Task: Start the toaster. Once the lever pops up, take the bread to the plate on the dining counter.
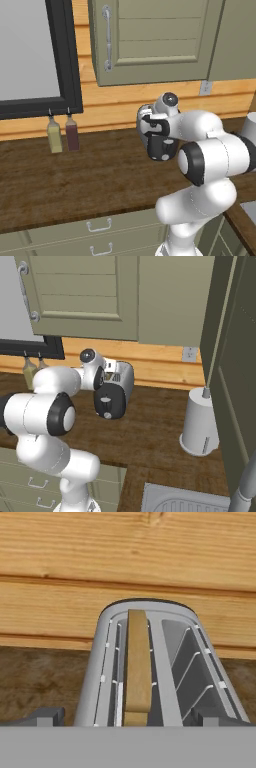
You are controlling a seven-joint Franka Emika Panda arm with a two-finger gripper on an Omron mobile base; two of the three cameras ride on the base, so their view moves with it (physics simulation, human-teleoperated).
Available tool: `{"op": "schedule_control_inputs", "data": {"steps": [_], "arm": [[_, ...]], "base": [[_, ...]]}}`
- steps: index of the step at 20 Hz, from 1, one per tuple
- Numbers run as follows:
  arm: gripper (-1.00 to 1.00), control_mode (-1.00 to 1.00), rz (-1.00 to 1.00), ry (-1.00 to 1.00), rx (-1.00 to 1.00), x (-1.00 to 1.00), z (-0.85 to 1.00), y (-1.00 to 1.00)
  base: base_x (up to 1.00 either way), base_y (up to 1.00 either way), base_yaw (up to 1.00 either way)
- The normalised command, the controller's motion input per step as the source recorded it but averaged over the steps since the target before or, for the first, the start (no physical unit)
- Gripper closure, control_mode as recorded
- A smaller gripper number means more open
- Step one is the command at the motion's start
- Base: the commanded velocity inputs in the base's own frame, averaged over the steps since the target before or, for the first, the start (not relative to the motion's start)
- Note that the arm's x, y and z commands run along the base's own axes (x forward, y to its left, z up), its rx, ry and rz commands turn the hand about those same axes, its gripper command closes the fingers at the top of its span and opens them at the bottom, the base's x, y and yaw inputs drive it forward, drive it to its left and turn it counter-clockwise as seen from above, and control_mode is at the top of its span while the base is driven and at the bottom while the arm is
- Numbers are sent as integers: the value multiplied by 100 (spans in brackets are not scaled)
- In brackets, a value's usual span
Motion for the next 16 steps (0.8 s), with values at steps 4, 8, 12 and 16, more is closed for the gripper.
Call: {"op": "schedule_control_inputs", "data": {"steps": [4,8,12,16], "arm": [[-100,-100,0,0,0,4,-10,-4],[-100,-100,0,0,0,0,-7,-3],[-100,-100,0,0,0,0,-2,0],[-100,-100,0,0,0,4,-6,0]], "base": [[0,0,0],[0,0,0],[0,0,0],[0,0,0]]}}
